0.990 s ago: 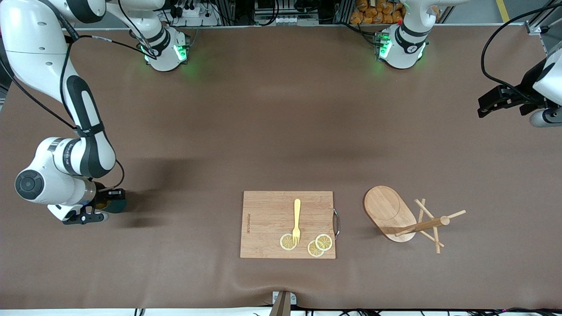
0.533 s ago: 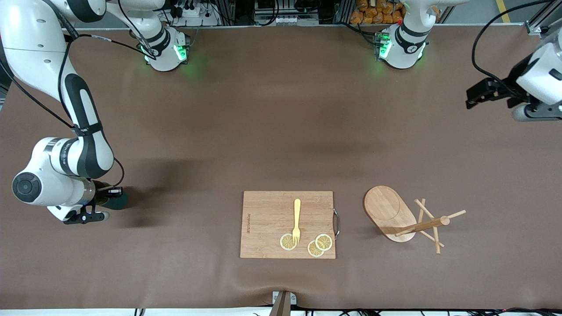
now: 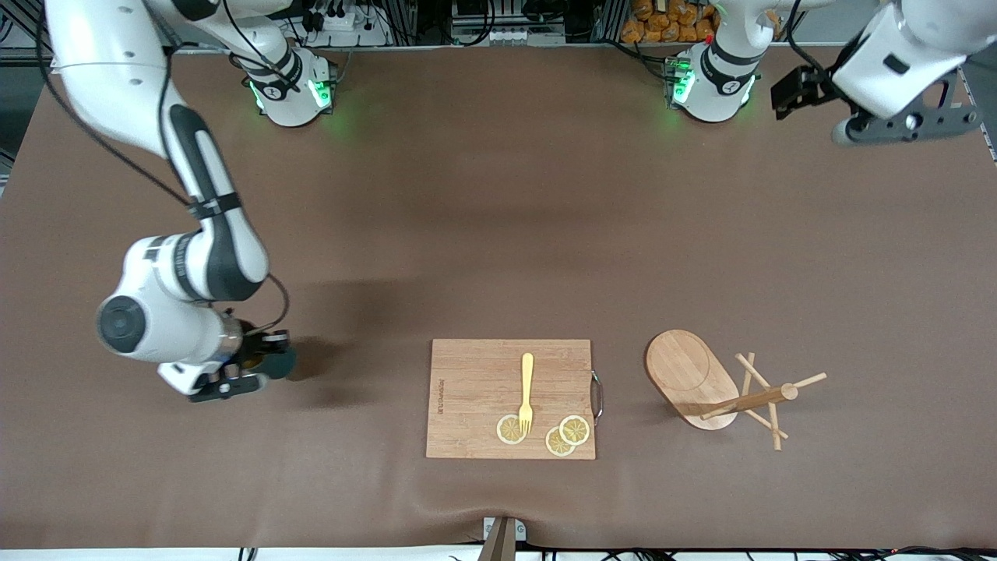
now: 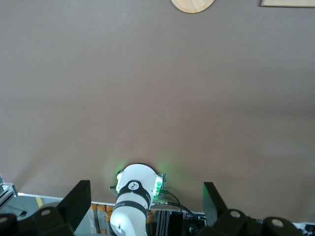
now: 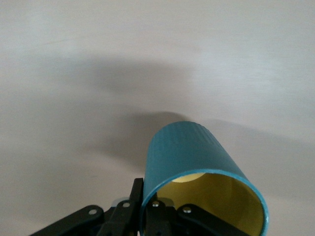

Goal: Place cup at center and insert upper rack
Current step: 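Lift the mug with the right gripper while the left gripper advances, then carry the held mug toward the table center with the right gripper, then lower the mug onto the table center and open the right gripper, then retract the right gripper while the left gripper moves above the mug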

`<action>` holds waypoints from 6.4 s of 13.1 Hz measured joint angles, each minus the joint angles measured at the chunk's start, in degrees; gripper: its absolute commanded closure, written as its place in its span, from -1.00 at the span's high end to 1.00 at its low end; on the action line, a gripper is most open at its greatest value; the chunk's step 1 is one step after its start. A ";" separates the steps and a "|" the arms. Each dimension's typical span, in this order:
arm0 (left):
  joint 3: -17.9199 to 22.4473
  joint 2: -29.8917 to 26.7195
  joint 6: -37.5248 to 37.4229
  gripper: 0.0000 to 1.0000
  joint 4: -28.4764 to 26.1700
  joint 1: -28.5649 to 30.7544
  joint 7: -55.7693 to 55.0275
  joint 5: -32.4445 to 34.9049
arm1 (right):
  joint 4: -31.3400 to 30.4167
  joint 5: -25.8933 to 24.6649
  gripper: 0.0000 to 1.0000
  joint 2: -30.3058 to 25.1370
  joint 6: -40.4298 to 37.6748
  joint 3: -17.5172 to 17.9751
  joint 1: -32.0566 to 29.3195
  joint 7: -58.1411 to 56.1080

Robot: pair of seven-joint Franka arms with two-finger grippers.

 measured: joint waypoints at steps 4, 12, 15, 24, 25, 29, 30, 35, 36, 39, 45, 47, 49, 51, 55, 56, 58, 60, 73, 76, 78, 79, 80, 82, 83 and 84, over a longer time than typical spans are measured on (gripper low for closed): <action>-0.48 3.46 11.84 1.00 -0.21 -0.53 0.06 0.64 | -0.01 0.33 -1.00 -0.40 -0.95 0.18 11.68 10.39; -1.67 6.71 18.83 1.00 0.97 -2.16 2.46 0.79 | 0.88 0.46 -1.00 -0.65 -0.89 0.20 31.45 24.47; -1.88 8.36 21.77 1.00 0.98 -3.47 2.52 -0.86 | 1.43 0.49 -1.00 -0.64 -0.71 0.14 38.22 25.70; -2.06 11.56 24.85 1.00 0.96 -5.01 2.52 -3.52 | 1.45 0.49 -1.00 2.56 -0.56 -0.01 43.22 30.56; -2.07 11.78 24.85 1.00 0.96 -5.12 2.52 -3.52 | 1.45 0.55 -1.00 2.72 -0.56 -0.05 43.22 31.55; -2.06 12.17 24.85 1.00 0.96 -5.12 4.32 -3.52 | 1.45 0.58 -1.00 2.97 -0.56 -0.08 43.32 35.11; -2.04 12.17 24.85 1.00 0.96 -5.09 5.04 -3.52 | 1.45 0.58 -1.00 3.02 -0.54 -0.07 43.41 35.11; -1.94 12.76 24.86 1.00 0.95 -5.02 9.55 -3.52 | 1.45 0.75 -1.00 4.17 1.32 -0.07 44.19 37.04; -1.94 12.90 24.86 1.00 0.95 -5.02 10.21 -3.52 | 1.45 0.76 -1.00 4.37 1.41 -0.08 44.19 38.61; -1.94 12.96 24.88 1.00 0.96 -5.02 10.55 -3.52 | 1.45 0.85 -1.00 4.62 1.42 -0.05 44.27 40.78; -2.04 13.68 26.46 1.00 0.96 -5.14 11.72 -3.52 | 1.45 1.23 -0.59 4.68 1.42 0.05 44.45 44.19; -2.07 13.68 26.74 1.00 0.97 -5.16 12.20 -3.52 | 1.45 1.24 -0.70 4.68 1.42 0.05 44.46 45.34; -2.07 13.68 26.79 1.00 0.98 -5.16 12.85 -3.52 | 1.45 1.25 -1.00 4.68 1.42 0.05 44.46 45.92; -2.10 13.68 26.81 1.00 1.01 -5.16 12.98 -3.52 | 1.46 1.30 -1.00 4.67 1.46 0.05 44.47 46.14; -3.49 13.68 27.55 1.00 1.07 -5.35 13.24 -3.52 | 1.51 4.27 -1.00 4.72 1.48 0.02 44.47 47.79; -3.70 13.68 28.12 1.00 1.07 -5.71 13.25 -3.52 | 1.52 4.88 -0.91 4.72 1.48 0.00 44.47 48.04; -3.80 13.80 29.05 1.00 1.07 -6.94 13.26 -3.52 | 1.52 5.57 0.23 4.71 1.48 -0.04 44.47 48.23; -3.83 13.95 29.30 1.00 1.07 -7.91 13.26 -3.52 | 1.52 5.71 1.00 4.73 1.48 -0.22 44.47 48.38; -4.39 13.96 29.50 1.00 1.47 -16.44 -3.01 -3.53 | 11.20 5.60 1.00 -2.20 -15.80 -2.03 34.49 30.82; -4.40 14.10 29.50 1.00 1.12 -18.98 -9.52 -3.53 | 11.89 4.43 1.00 -8.40 -23.84 -4.22 21.51 11.92; -4.35 14.67 29.49 1.00 0.89 -21.01 -15.44 -3.39 | 11.88 2.39 1.00 -11.85 -26.19 -5.89 12.19 0.17; -4.35 15.37 29.51 1.00 0.85 -22.75 -18.90 -2.74 | 11.84 1.92 1.00 -12.88 -26.28 -7.44 8.83 -4.82; -4.36 16.34 29.69 1.00 0.84 -24.88 -22.29 -1.43 | 11.81 1.83 1.00 -13.54 -26.25 -9.56 6.56 -7.95; -4.34 18.41 31.20 1.00 0.81 -28.59 -28.34 -0.10 | 11.80 1.64 1.00 -14.59 -25.66 -13.14 4.03 -9.63; -4.32 19.56 32.58 1.00 0.81 -30.19 -31.69 0.27 | 11.79 1.44 1.00 -15.16 -24.71 -13.90 2.75 -9.68; -4.29 20.69 33.78 1.00 0.80 -31.75 -35.07 1.21 | 11.76 1.18 1.00 -15.73 -23.77 -14.14 1.28 -9.68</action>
